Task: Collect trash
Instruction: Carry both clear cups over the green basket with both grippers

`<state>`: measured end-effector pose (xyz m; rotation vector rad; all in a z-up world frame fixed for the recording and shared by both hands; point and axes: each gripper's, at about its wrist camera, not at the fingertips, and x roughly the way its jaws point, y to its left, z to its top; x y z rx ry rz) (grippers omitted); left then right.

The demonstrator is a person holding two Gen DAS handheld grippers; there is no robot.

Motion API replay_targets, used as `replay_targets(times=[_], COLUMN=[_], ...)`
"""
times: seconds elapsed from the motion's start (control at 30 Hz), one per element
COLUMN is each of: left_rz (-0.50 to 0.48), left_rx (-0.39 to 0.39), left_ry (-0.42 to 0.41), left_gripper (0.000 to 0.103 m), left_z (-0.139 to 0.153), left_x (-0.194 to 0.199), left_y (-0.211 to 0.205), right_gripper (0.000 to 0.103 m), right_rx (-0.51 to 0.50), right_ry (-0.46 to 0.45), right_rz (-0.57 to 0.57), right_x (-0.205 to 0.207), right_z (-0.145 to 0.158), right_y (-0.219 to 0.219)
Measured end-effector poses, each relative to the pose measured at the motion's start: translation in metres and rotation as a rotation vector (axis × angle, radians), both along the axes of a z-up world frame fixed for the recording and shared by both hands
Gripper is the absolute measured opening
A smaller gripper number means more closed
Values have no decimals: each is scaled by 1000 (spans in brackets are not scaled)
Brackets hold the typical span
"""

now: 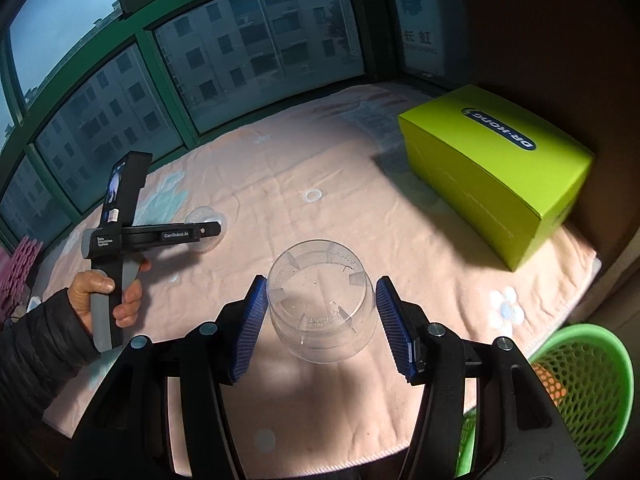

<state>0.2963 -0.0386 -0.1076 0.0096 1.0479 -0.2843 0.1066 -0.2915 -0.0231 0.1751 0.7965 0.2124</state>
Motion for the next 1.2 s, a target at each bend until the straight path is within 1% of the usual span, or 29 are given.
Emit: replay_targets(times=[0.2,0.27,0.53,0.73,0.87,1.13,1.17,1.2], left_rz=[-73,-102,-244,-355,-422,-511,-521,-528], left_rx=[-36,-38,-94,-124,-125,-128,-128,-127], left_ry=[-38,-47,-69,-63,-49,-28,-26,-25], left_gripper=[62,62,62,62,62,62,62,62], left_z=[28,36,58,64,62,61,61,61], left_x=[-41,-58,-116,-150,-167,-190,-192,-195], left_y=[-20,-33,-88,-141,-177,-230,-236,-240], right_gripper=[56,56,56,56,57,58,59,64], right_rx=[1,-7,-41,-46,-39,-12,-9,-6], right_ry=[1,4,41,75,99,123,122,120], right_rz=[-65,-90,-212,-305,-365,-439,-447,-455], right_x=[-39,-51,-102,-131,-144,-161,-163,-165], right_z=[-1,-2,-13,-27,-37,-52,-53,-53], right_y=[-26,-36,-86,-128,-153,-187,-190,-194])
